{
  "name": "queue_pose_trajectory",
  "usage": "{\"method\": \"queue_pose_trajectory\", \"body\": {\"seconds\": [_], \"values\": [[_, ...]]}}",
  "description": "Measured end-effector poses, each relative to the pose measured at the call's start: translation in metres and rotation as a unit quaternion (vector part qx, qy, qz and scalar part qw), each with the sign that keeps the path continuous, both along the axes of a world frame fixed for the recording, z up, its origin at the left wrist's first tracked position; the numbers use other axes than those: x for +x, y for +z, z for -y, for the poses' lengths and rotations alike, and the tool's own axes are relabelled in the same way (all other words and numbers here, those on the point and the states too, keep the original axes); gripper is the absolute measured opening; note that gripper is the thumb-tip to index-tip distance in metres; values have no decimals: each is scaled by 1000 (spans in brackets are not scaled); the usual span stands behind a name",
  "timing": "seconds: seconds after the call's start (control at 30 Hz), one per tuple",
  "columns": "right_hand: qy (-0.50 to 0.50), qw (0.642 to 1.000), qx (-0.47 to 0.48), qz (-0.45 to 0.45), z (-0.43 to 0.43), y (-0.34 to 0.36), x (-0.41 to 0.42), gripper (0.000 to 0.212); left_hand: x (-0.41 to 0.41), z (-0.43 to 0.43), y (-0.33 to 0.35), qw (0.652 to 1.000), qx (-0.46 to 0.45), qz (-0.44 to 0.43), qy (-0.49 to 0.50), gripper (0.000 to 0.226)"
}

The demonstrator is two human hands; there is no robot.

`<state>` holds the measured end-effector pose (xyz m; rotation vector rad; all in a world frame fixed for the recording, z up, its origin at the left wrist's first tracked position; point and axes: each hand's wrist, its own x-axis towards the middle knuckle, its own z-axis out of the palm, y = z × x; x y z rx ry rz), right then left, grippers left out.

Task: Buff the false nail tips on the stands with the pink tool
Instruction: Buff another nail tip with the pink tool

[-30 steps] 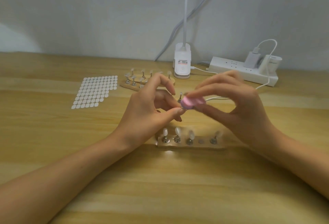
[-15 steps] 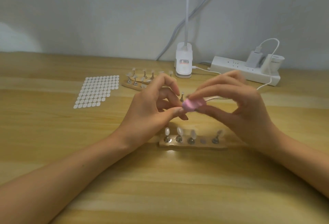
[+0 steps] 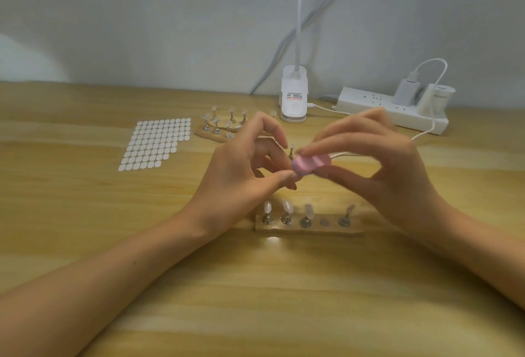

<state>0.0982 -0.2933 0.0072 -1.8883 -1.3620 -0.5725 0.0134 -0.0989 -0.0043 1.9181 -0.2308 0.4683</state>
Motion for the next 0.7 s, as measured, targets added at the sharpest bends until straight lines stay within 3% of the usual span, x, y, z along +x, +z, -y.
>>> {"method": "queue_pose_trajectory", "body": {"seconds": [0.13,0.27,0.4,0.5,0.7], "values": [[-46,999,19,-15,3,-1,4,21,1,0,0,1000,1,-7,8,39],[6,1000,6,17,-3,-4,-2,20,0,0,0,1000,-3,-2,6,37],[-40,999,36,7,3,-2,3,21,1,-1,-1,1000,1,-5,10,39],[-12,999,13,27,0,-3,-1,21,2,-2,0,1000,2,0,11,38],[-22,999,26,-19,0,-1,0,20,2,-2,-1,1000,2,-2,9,39]]}}
